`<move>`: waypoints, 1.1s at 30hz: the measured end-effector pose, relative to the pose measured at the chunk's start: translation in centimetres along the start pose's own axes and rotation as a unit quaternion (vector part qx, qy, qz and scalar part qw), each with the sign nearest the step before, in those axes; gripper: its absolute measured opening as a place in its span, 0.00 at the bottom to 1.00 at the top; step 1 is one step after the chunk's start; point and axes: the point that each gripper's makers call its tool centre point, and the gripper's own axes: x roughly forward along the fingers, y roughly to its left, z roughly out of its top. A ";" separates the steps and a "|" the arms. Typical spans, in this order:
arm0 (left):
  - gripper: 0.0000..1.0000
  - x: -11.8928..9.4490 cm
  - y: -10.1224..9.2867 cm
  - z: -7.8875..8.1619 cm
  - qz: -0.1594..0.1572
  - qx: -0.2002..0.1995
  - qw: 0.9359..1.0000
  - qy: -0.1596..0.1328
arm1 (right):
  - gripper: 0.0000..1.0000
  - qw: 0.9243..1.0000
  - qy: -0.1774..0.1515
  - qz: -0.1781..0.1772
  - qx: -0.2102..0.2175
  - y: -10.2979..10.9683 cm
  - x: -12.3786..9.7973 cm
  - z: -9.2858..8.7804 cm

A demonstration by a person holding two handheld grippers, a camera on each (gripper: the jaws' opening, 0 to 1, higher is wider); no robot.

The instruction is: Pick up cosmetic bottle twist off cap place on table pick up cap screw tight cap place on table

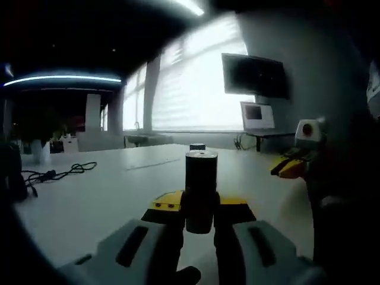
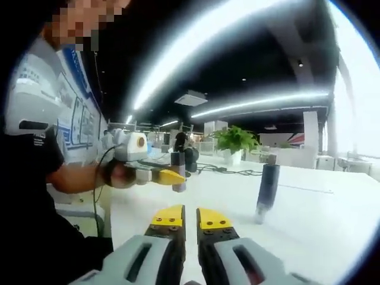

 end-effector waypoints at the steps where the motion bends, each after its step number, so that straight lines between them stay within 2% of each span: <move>1: 0.08 0.1 0.3 -0.1 0.004 -0.003 1.000 0.000 | 0.02 1.000 0.002 -0.001 -0.002 0.0 0.1 -0.1; 8: 0.08 1.1 1.8 -0.8 0.027 -0.003 1.000 0.007 | 0.02 1.000 0.006 -0.001 0.003 -0.3 0.3 -0.5; 10: 0.08 1.4 2.6 -0.9 0.042 0.003 0.999 0.008 | 0.01 1.000 0.006 -0.004 0.005 -0.4 0.4 -0.5; 17: 0.08 2.8 4.0 -1.3 0.055 0.004 0.998 0.010 | 0.01 1.000 0.010 0.001 0.007 -0.4 0.8 -0.7; 21: 0.08 4.1 5.2 -1.7 0.061 0.015 0.998 0.002 | 0.01 1.000 0.009 -0.001 0.012 -0.4 0.9 -0.7; 23: 0.08 4.4 6.1 -2.0 0.075 0.036 0.997 0.008 | 0.01 1.000 0.011 0.000 0.011 -0.4 0.9 -0.7; 26: 0.08 5.0 6.9 -2.6 0.080 0.017 0.997 0.007 | 0.01 1.000 0.012 0.000 0.011 -0.4 0.8 -0.6; 33: 0.08 5.6 7.5 -3.6 0.085 0.011 0.996 0.023 | 0.01 1.000 0.011 -0.003 0.015 -0.7 1.0 -0.6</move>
